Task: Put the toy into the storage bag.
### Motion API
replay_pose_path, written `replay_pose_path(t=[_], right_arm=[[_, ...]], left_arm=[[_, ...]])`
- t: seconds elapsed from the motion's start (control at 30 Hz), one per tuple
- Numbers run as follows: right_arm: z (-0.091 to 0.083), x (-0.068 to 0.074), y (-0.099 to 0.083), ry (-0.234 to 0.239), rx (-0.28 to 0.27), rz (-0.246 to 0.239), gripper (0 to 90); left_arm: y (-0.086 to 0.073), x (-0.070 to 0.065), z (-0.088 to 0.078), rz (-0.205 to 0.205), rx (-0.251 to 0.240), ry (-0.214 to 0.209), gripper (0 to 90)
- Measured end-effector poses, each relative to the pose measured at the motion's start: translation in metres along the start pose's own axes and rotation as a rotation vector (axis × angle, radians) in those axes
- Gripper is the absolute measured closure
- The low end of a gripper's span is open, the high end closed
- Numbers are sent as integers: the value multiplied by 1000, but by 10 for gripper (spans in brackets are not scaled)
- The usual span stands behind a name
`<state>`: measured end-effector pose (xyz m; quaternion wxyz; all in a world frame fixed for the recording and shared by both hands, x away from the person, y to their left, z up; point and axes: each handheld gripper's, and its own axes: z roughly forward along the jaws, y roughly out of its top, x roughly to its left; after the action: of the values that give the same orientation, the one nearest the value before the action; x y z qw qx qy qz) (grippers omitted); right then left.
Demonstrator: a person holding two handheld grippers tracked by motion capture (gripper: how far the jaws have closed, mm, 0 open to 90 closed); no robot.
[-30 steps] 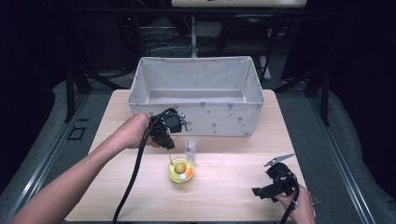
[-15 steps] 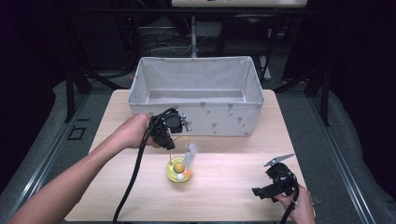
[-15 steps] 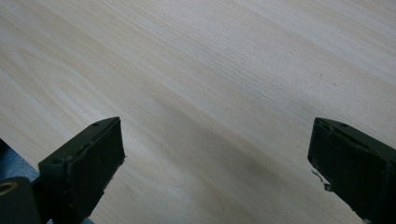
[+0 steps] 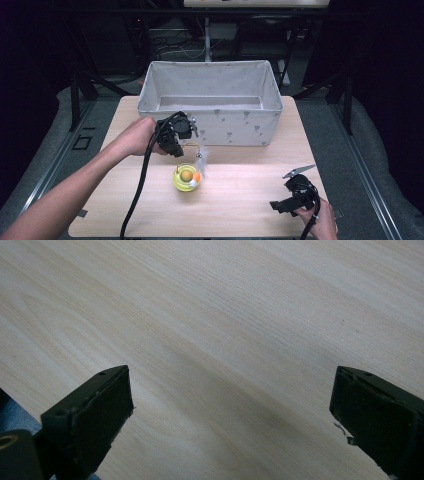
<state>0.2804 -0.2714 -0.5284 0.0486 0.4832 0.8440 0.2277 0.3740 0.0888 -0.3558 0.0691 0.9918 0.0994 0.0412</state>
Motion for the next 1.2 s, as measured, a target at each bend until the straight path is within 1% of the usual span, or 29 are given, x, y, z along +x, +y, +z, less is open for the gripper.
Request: replay_pose_path(t=[0.03, 0.07, 0.1, 0.17, 0.3, 0.37, 0.47, 0.53, 0.57, 0.63, 0.67, 0.73, 0.77, 0.93, 0.97, 1.1, 1.13, 1.17, 1.2], right_arm=[[0, 0, 0, 0, 1, 1, 33], [0, 0, 0, 0, 1, 0, 32], [0, 0, 0, -1, 2, 0, 33], [0, 0, 0, -1, 4, -1, 33], [0, 1, 0, -1, 4, 0, 34], [0, 1, 0, -1, 7, 1, 34], [0, 1, 0, 0, 9, -1, 34], [1, 1, 0, -3, 6, 3, 34], [1, 1, 0, -4, 6, 4, 34], [1, 0, 0, -8, 14, -4, 34], [1, 0, 0, -11, 6, -3, 34], [1, 1, 0, -4, 2, 2, 34], [1, 1, 0, -6, 1, 5, 34], [1, 0, 0, -11, 3, 2, 34], [1, 1, 0, -7, 0, 5, 34], [1, 1, 0, -14, 6, 0, 34], [1, 1, 0, -14, 6, -1, 34], [1, 1, 0, -13, 5, 1, 34], [1, 1, 0, -14, 6, 0, 34]], left_arm=[[-1, 0, -1, -5, -6, 7, 877], [-1, 0, -2, -1, -1, 8, 877], [-2, -1, -4, -5, -3, 18, 877], [-2, 0, -5, -2, -5, 11, 877], [-4, 1, -9, -10, 11, 15, 877], [-4, 2, -10, -11, 10, 21, 877], [-7, 5, -16, -19, 20, 28, 877], [-8, 6, -17, -22, 16, 24, 877], [-9, 6, -18, -29, 11, 32, 877], [-10, 8, -21, -30, 14, 30, 876], [-11, 9, -22, -34, 5, 33, 877], [-12, 11, -23, -41, 10, 30, 877], [-13, 11, -26, -45, 14, 37, 876], [-16, 12, -30, -46, 15, 40, 877], [-17, 12, -32, -50, 11, 49, 876], [-19, 14, -37, -55, 14, 57, 877], [-19, 15, -39, -57, 18, 53, 877], [-20, 15, -40, -57, 20, 57, 877], [-21, 16, -43, -61, 22, 48, 877]])
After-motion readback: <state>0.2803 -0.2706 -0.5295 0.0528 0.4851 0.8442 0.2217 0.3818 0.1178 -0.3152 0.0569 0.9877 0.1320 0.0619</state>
